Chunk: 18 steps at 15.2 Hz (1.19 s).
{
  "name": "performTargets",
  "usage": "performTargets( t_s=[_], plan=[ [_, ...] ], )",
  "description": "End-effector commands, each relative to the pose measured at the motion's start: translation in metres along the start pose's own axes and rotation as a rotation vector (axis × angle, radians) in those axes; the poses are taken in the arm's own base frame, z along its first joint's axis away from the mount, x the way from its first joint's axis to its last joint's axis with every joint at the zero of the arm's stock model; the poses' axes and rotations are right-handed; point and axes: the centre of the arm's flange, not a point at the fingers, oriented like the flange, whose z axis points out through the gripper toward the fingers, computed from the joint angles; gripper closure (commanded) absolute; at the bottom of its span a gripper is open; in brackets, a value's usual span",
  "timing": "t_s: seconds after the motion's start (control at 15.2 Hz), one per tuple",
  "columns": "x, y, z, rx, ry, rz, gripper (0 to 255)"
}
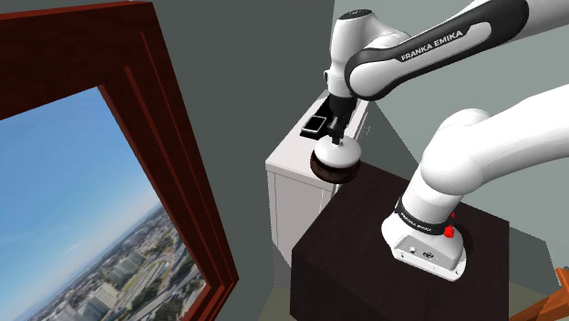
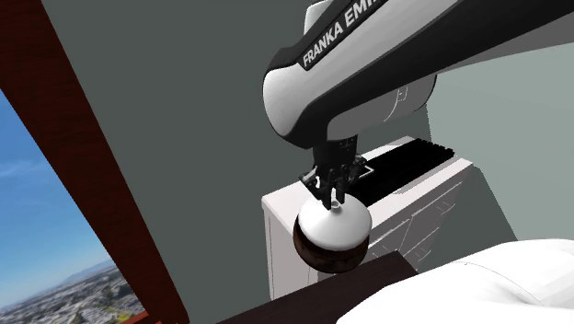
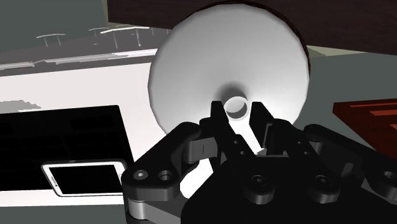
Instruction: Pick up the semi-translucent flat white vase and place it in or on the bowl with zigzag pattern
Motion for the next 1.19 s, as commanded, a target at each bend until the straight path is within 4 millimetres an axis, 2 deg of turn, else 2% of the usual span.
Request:
performTargets(
  t_s=[0.0,0.33,0.59,1.12],
  plan=[
    [0.0,0.0,0.0,0.0,0.0,0.0,0],
    [0.0,0.0,0.0,0.0,0.0,0.0,0],
    [0.0,0.0,-0.05,0.0,0.0,0.0,0],
    [0.0,0.0,-0.05,0.0,0.0,0.0,0]
  ],
)
